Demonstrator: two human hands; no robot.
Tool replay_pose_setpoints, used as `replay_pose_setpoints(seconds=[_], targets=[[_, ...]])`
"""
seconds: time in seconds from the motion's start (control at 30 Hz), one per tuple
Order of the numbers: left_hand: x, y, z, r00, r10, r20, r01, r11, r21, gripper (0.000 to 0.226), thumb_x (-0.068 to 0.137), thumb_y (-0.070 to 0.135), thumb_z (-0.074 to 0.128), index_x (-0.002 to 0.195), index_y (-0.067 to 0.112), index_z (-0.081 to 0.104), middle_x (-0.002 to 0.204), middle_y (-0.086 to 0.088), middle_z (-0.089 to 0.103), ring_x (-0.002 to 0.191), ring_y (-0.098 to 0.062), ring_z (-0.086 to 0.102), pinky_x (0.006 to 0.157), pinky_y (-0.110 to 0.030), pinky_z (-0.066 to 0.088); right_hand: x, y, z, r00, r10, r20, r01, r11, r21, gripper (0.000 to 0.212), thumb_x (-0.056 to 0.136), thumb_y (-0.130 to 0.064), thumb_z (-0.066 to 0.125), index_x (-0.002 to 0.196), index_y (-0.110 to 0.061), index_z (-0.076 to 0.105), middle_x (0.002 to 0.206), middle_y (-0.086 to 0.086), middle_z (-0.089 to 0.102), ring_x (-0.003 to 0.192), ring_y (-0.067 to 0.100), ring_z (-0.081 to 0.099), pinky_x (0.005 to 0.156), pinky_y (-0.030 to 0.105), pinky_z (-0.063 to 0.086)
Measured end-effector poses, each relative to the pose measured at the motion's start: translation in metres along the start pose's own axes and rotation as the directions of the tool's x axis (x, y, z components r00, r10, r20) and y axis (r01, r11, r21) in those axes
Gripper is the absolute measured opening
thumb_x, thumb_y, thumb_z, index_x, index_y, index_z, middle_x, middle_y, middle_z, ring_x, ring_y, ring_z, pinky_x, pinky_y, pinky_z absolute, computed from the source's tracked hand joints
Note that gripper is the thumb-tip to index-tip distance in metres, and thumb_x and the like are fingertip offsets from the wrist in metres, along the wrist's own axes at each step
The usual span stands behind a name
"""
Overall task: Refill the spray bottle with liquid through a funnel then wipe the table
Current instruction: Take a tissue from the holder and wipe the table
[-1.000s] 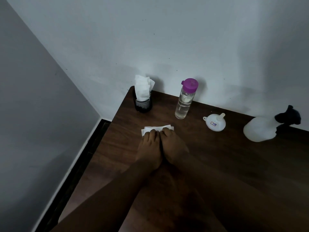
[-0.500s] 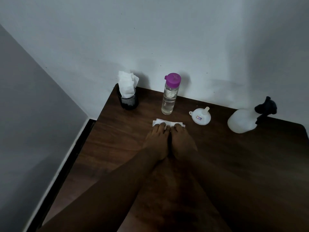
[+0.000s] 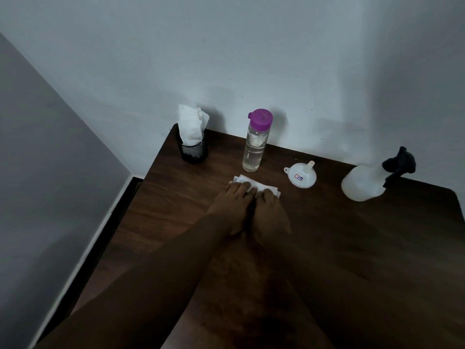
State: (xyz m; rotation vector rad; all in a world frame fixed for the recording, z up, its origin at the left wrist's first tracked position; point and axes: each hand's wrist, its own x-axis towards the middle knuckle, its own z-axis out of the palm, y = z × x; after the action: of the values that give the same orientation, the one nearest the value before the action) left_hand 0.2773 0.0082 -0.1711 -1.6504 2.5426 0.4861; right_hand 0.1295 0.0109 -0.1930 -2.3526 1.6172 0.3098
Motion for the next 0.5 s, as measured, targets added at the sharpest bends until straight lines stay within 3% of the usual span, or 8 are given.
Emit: replay_pose_setpoints(seconds=[0.17, 0.33, 0.5], targets=[[-0.001, -0.016, -0.007, 0.998, -0.059, -0.006, 0.059, 0.998, 0.01, 0.082, 0.096, 0.045, 0.052, 0.161, 0.016, 0.013, 0.168, -0.013, 0.014, 0.156, -0.032, 0.008, 0.128, -0.049, 0.005, 0.019, -0.014, -0.011, 0.997, -0.073, -0.001, 0.073, 0.997, -0.032, 0.089, 0.089, -0.042, 0.063, 0.155, -0.002, 0.018, 0.162, 0.02, 0.02, 0.152, 0.034, 0.013, 0.124, 0.046, 0.016], [-0.02, -0.035, -0.007, 0.986, -0.149, -0.067, 0.148, 0.989, -0.024, 0.07, 0.1, 0.041, 0.045, 0.161, 0.016, 0.02, 0.166, -0.013, 0.02, 0.153, -0.033, 0.017, 0.127, -0.047, 0.008, 0.029, -0.037, -0.018, 0.98, -0.194, -0.055, 0.188, 0.978, -0.09, 0.071, 0.095, -0.037, 0.054, 0.152, -0.002, 0.029, 0.157, 0.019, 0.031, 0.148, 0.034, 0.021, 0.124, 0.043, 0.015], [-0.049, -0.046, 0.004, 0.966, -0.23, -0.115, 0.228, 0.973, -0.037, 0.066, 0.098, 0.044, 0.03, 0.157, 0.016, 0.031, 0.162, -0.013, 0.032, 0.15, -0.032, 0.027, 0.126, -0.049, 0.015, 0.026, -0.06, -0.018, 0.956, -0.267, -0.12, 0.256, 0.962, -0.099, 0.059, 0.094, -0.032, 0.049, 0.144, -0.002, 0.043, 0.144, 0.015, 0.047, 0.136, 0.03, 0.036, 0.117, 0.04, 0.029]])
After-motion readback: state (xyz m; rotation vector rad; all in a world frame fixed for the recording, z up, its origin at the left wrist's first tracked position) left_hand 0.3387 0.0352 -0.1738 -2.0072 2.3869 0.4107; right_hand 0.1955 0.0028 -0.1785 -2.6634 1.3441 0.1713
